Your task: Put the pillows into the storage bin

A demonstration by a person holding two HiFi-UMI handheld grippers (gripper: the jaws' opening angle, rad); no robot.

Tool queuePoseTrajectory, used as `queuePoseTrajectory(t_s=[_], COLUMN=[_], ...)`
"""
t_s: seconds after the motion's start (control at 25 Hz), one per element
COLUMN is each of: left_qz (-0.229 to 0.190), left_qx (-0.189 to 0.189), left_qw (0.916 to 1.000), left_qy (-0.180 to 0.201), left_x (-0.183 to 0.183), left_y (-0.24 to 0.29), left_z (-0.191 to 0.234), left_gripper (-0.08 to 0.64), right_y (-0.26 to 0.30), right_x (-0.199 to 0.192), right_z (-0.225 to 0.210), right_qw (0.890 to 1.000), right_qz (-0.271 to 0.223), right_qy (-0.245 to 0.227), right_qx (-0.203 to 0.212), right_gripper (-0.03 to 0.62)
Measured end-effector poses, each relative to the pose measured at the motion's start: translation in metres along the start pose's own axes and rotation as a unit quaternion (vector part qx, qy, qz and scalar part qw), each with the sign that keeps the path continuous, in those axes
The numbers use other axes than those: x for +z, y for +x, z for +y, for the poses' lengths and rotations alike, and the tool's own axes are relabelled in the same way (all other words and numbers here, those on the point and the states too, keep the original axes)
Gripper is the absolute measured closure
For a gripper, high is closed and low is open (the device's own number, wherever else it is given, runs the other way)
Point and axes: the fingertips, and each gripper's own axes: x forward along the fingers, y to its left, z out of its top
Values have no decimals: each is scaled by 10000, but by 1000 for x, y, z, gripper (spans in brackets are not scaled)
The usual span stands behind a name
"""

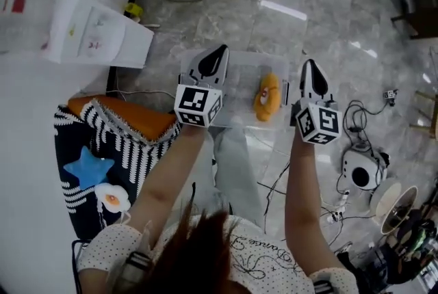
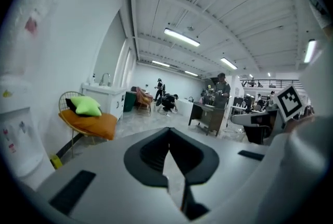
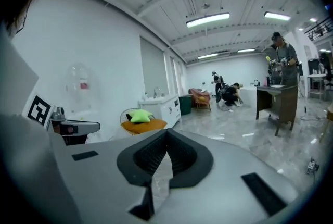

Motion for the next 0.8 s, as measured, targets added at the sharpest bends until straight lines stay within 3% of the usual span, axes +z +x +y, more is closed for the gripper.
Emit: queuePoseTrajectory(t_s=[0.16, 0.32, 0.6, 0.8], left_qz=[-408, -675, -957, -1178], left_qx=[-90, -105, -24, 279], left_qw=[9988, 9968, 9937, 9904], left_qy=[237, 419, 588, 663], left_x=[70, 116, 159, 178], left_y=[-31, -57, -88, -114], left_z=[-11, -18, -30, -20], left_gripper=[555, 555, 555, 555], right_y=[-31, -57, -77, -79], right_x=[63, 104, 144, 167], right_z=[29, 51, 70, 89], right_qw=[9993, 9979, 9946, 9906], right_qz=[-293, -571, -818, -1025], right_qy=[-181, -203, -416, -443], right_qx=[127, 213, 476, 790], right_gripper=[581, 581, 581, 581])
